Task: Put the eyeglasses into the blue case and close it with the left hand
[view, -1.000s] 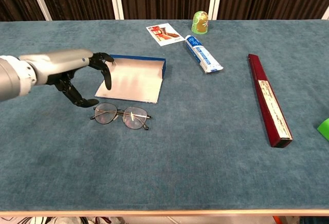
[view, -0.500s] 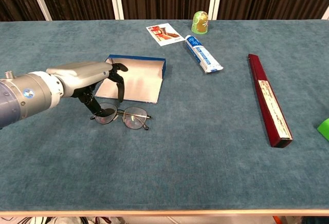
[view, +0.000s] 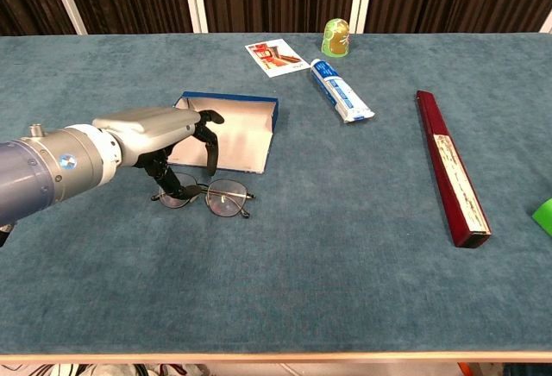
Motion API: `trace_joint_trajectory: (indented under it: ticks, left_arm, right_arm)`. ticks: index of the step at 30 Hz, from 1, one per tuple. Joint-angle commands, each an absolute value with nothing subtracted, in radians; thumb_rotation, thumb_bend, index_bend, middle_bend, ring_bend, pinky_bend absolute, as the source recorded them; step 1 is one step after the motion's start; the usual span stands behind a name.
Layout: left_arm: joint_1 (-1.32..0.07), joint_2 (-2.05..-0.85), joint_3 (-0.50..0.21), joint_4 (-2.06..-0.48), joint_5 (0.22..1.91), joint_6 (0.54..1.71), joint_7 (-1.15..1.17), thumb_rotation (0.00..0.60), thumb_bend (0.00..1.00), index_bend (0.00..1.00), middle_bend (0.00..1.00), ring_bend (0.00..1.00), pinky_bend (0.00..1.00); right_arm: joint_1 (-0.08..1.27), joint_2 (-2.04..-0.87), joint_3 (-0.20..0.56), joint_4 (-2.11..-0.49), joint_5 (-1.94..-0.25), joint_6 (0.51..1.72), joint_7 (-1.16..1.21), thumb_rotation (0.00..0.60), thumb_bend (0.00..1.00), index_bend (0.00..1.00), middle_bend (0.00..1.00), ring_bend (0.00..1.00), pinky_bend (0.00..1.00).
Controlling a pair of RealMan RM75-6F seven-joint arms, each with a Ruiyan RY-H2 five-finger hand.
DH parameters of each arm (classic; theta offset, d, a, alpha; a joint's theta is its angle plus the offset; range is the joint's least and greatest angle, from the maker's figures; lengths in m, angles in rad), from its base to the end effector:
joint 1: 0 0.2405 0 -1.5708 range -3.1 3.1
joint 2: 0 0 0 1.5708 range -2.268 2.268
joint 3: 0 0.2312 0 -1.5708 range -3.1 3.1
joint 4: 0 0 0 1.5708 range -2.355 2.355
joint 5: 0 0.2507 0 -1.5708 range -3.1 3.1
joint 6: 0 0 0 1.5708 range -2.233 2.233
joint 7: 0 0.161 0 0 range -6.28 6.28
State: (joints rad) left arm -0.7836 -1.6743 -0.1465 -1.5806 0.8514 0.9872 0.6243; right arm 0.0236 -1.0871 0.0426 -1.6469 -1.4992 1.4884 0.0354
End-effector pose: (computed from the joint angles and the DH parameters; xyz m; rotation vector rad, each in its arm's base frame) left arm -0.0937 0.3047 -0.1123 -1.9473 -1.0487 -0.7741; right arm -0.3124 -0.1786 0.1165 1.3372 -0.9723 0.8889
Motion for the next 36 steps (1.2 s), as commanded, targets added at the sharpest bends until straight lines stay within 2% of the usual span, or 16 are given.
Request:
trace_joint_trajectory:
  ticks: [1,36]
  left_arm:
    - [-0.785,-1.675,-0.143,-1.582,0.855,0.99,0.624,0.6,0.34,0.48,0.01,0.0,0.0]
    - [-0.832,-1.686,-0.113,-1.575,0.81,1.026,0.735,0.6,0.36,0.51,0.01,0.0,0.0]
  right_arm:
    - [0.023,-1.086,0.043,-1.649,-1.496,1.487,0.036,0.6,0.06,0.0,0.0,0.0,0.17]
    - [0.025,-1.081,0.044,-1.658,-1.487,1.478,0.041,0.6,0.06,0.0,0.0,0.0,0.17]
